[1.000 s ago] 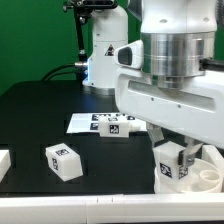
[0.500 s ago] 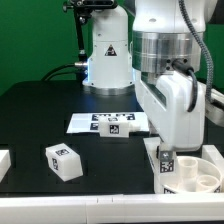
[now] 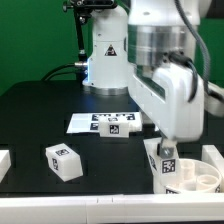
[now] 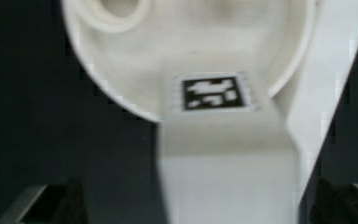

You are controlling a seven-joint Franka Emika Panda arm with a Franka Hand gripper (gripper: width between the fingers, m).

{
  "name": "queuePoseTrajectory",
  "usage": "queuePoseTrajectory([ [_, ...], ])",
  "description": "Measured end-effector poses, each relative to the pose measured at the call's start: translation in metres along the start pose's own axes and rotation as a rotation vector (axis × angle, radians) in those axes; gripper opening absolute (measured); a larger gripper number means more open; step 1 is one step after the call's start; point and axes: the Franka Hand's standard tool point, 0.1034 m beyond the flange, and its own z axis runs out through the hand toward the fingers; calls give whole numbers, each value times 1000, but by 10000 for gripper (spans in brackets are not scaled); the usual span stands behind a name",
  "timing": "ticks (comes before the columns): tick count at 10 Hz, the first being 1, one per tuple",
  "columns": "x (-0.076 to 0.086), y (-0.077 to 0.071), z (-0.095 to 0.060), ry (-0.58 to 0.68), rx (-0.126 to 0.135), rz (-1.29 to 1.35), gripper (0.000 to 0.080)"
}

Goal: Assemble stool

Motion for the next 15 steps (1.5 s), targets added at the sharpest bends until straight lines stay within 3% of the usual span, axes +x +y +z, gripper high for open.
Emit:
queuePoseTrajectory([
  [2,4,-5,-12,1,18,0,649],
  [5,3,-4,-9,1,15,-8,649],
  [6,7,-2,-8,2,21,-103,649],
  [8,33,18,-1,-17,41,-340,649],
  [10,40,31,0,-5,43,-611,649],
  [11,39,25,-5,18,70,-618,649],
  [14,44,26,-5,14,57,-919,649],
  [15,59,23,-9,5,53,-1076,649],
])
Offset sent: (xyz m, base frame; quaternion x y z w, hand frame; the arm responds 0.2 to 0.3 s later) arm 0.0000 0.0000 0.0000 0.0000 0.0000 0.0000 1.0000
